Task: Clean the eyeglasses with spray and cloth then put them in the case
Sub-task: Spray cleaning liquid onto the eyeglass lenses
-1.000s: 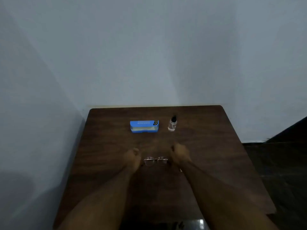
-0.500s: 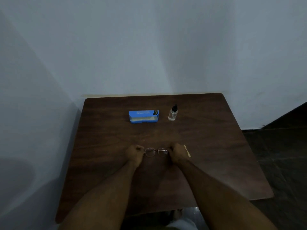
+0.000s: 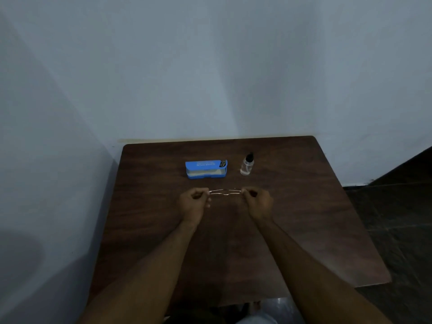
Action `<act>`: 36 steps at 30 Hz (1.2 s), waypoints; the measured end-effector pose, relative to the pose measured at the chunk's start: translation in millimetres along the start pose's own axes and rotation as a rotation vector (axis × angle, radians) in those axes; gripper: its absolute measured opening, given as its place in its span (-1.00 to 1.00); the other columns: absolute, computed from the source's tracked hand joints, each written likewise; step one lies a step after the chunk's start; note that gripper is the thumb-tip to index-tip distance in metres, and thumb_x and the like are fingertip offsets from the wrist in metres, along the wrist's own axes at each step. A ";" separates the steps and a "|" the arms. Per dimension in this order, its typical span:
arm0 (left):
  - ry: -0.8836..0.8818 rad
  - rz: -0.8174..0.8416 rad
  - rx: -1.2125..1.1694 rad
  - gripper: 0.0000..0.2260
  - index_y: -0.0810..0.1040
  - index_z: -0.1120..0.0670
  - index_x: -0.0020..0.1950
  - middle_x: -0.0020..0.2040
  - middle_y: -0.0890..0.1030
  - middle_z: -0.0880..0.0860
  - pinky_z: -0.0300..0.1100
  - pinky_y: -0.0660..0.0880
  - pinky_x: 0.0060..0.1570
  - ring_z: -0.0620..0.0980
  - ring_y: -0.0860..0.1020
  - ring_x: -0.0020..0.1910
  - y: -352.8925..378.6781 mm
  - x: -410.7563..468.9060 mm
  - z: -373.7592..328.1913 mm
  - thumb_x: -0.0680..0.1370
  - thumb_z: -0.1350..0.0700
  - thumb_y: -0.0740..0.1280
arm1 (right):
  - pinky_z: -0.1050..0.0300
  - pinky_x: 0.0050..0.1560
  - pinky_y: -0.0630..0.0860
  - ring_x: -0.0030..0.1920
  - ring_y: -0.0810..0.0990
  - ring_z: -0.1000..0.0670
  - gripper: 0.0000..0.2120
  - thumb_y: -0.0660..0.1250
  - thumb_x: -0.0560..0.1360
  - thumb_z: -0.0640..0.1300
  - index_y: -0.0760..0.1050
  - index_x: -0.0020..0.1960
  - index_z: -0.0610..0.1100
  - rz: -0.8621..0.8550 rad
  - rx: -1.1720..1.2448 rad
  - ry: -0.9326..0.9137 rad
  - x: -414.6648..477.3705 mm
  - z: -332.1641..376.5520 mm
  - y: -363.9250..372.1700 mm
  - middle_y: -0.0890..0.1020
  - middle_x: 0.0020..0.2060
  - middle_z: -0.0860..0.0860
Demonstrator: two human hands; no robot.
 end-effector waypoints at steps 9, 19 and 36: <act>0.399 0.017 0.232 -0.86 0.76 0.08 0.04 -0.08 0.76 -0.07 -0.22 0.67 -0.01 -0.17 0.72 -0.12 -4.0 10.7 -56.1 0.49 0.21 0.57 | 0.36 -0.04 0.60 -0.09 0.69 0.15 -0.86 0.51 0.49 -0.30 0.70 0.02 -0.12 -0.243 0.261 -0.254 3.7 54.0 -22.4 0.72 -0.13 0.08; 0.765 -0.006 0.585 -0.90 0.70 0.09 0.01 -0.09 0.69 0.00 -0.18 0.59 -0.08 -0.13 0.58 -0.10 -10.6 9.5 -77.3 0.52 0.18 0.54 | 0.39 -0.06 0.59 -0.11 0.66 0.21 -0.86 0.51 0.49 -0.32 0.68 -0.01 -0.12 -0.227 0.280 -0.265 2.4 61.9 -17.4 0.70 -0.14 0.06; 0.571 -0.139 0.284 -0.94 0.71 0.13 -0.01 -0.08 0.74 -0.03 -0.48 0.55 -0.11 -0.17 0.70 -0.12 -18.8 5.7 -83.8 0.54 0.21 0.53 | 0.21 -0.14 0.55 -0.07 0.54 0.10 -0.94 0.45 0.54 -0.24 0.63 -0.01 -0.12 -0.066 -0.176 -0.532 2.0 59.9 -5.4 0.57 -0.02 0.04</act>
Point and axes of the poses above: each hand's wrist, its own x-axis towards the middle knuckle, its own y-axis out of the palm, z = x × y, the point moved 4 cm from there along x, towards the middle knuckle
